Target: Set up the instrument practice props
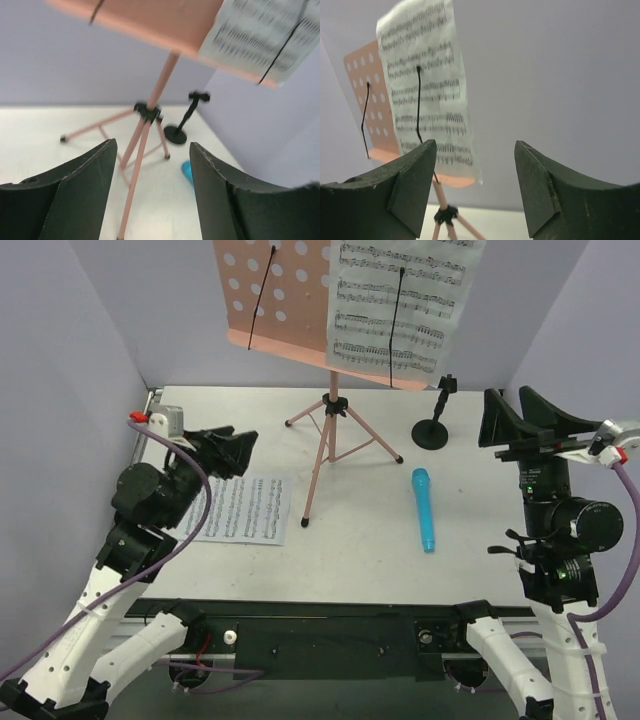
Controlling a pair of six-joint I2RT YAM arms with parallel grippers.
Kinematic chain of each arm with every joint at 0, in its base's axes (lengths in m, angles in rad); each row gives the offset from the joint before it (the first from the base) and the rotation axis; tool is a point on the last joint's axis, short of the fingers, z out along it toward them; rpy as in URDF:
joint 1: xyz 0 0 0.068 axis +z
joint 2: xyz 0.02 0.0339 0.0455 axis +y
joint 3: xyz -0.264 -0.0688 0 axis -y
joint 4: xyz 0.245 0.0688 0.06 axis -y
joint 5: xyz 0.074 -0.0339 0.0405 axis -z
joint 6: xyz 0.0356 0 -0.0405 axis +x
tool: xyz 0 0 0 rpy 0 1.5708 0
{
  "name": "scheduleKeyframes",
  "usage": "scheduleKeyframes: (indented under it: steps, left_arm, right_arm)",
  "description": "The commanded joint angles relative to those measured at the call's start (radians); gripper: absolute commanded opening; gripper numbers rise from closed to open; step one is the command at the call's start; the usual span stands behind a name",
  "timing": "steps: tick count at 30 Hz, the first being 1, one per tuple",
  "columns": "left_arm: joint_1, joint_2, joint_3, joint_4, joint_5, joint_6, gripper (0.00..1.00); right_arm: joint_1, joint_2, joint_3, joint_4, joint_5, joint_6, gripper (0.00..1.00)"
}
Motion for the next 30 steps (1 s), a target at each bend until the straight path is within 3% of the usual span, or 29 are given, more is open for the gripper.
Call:
scheduleKeyframes:
  steps: [1,8,13,17,20,22,24,27,30]
  left_arm:
    - [0.005,-0.055,-0.217,-0.187,-0.023,-0.098,0.70]
    - [0.005,-0.247,-0.449,-0.331,-0.172,-0.325,0.75]
    - [0.003,-0.373,-0.607,-0.357,-0.232,-0.572,0.78]
    - [0.003,-0.416,-0.660,-0.422,-0.226,-0.684,0.80]
    - [0.003,-0.434,-0.725,-0.409,-0.194,-0.756,0.80]
    - [0.003,-0.454,-0.771,-0.382,-0.171,-0.822,0.80]
    - [0.003,-0.483,-0.808,-0.368,-0.160,-0.877,0.79]
    - [0.002,-0.540,-0.843,-0.394,-0.206,-0.943,0.79]
    - [0.002,-0.614,-0.880,-0.420,-0.276,-0.985,0.77]
  right_arm:
    - [0.026,-0.031,-0.115,-0.196,-0.057,0.084,0.59]
    - [0.166,-0.072,-0.281,-0.359,-0.042,0.138,0.60]
    - [0.535,0.039,-0.347,-0.399,0.220,0.014,0.60]
    - [0.767,0.221,-0.329,-0.335,0.299,-0.030,0.60]
    - [0.824,0.393,-0.188,-0.365,0.218,-0.039,0.56]
    - [0.812,0.561,-0.028,-0.480,0.036,-0.054,0.47]
    - [0.787,0.709,0.131,-0.572,-0.092,-0.074,0.45]
    - [0.744,0.910,0.280,-0.615,-0.201,-0.062,0.43]
    - [0.694,1.114,0.477,-0.647,-0.255,-0.042,0.35]
